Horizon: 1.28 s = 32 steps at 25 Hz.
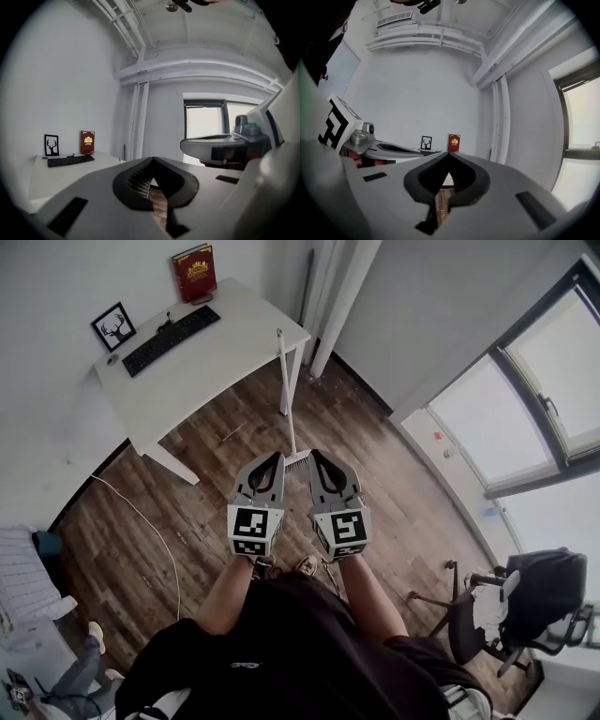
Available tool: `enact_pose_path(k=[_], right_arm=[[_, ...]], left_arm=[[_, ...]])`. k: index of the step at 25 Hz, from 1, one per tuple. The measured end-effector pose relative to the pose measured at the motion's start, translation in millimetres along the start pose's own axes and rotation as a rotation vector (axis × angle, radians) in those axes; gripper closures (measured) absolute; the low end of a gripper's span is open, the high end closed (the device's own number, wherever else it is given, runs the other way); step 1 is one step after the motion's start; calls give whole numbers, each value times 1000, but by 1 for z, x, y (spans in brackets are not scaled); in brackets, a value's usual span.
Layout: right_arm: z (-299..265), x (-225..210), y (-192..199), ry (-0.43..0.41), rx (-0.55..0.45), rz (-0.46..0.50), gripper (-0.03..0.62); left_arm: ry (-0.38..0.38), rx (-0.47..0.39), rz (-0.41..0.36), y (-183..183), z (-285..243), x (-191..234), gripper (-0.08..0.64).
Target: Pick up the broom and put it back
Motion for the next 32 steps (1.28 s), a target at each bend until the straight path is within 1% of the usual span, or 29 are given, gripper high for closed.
enact_pose_path(k=[7,32], right_arm=[[4,-8,1,2,-8,-6,571],[2,-1,12,-11,17,-6,571]], left_arm=[[-7,-7,-24,2,-2,-5,559],[-9,22,-5,13,2,2,558]])
Point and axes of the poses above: the fingertips, and each gripper's own axes: z backward along the fingers, x to its left, y out of its underside, the point moved 1 cm from there along z, backward along the fingers, and after that the axes turned 12 degrees about -x, right-handed, at the moved point
